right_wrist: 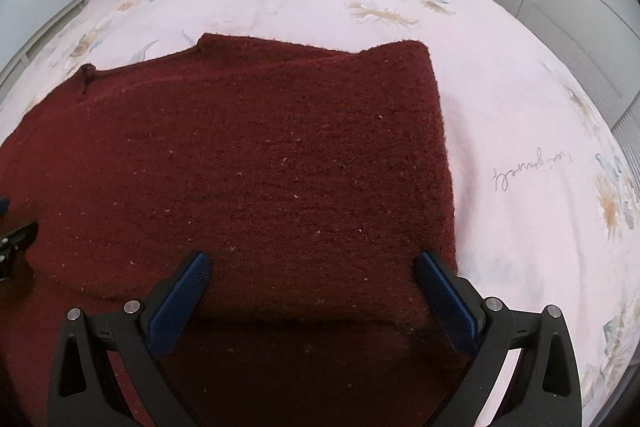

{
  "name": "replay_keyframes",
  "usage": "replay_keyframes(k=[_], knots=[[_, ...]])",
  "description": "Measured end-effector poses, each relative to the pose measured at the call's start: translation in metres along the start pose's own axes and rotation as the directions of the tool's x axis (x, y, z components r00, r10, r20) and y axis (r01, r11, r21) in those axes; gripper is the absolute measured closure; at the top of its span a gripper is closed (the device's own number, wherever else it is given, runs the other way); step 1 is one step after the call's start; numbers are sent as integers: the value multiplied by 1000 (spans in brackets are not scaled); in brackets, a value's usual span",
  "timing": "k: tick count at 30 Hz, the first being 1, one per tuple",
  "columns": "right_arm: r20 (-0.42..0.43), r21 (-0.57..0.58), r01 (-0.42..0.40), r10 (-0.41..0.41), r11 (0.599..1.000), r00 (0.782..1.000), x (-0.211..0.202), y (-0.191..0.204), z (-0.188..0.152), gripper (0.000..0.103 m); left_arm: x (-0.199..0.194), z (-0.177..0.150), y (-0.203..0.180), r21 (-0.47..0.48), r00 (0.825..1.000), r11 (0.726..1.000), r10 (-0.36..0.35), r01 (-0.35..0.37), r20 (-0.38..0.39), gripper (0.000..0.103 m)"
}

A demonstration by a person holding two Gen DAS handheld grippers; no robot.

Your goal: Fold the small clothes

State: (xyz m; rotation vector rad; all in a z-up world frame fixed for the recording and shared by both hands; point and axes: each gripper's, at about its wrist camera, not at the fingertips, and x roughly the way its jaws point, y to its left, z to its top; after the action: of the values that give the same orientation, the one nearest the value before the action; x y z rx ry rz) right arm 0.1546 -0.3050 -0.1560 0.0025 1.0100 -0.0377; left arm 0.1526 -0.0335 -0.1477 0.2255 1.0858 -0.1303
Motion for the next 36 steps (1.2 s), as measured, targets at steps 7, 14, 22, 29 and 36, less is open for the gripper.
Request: replay_keyframes(k=[7, 14, 22, 29, 36], knots=[[-23, -5, 35, -35, 999, 999, 0, 6, 2, 1, -4, -5, -2, -17, 1000, 1000, -1, 2, 14, 1], [-72, 2, 43, -42, 999, 997, -10, 11, 21, 1, -23, 5, 6, -86, 999, 995, -43, 44, 12, 1], [30, -3, 87, -87, 996, 996, -86, 13, 27, 0, -86, 0, 14, -62, 992, 994, -80, 86, 99, 1], [110, 7, 71, -71, 997, 991, -144, 23, 22, 1, -135, -9, 73, -174, 983, 979, -81, 109, 165, 1], [120, -18, 35, -32, 999, 992, -158, 49, 9, 0, -137, -31, 183, -442, 993, 897, 38, 15, 112, 1]])
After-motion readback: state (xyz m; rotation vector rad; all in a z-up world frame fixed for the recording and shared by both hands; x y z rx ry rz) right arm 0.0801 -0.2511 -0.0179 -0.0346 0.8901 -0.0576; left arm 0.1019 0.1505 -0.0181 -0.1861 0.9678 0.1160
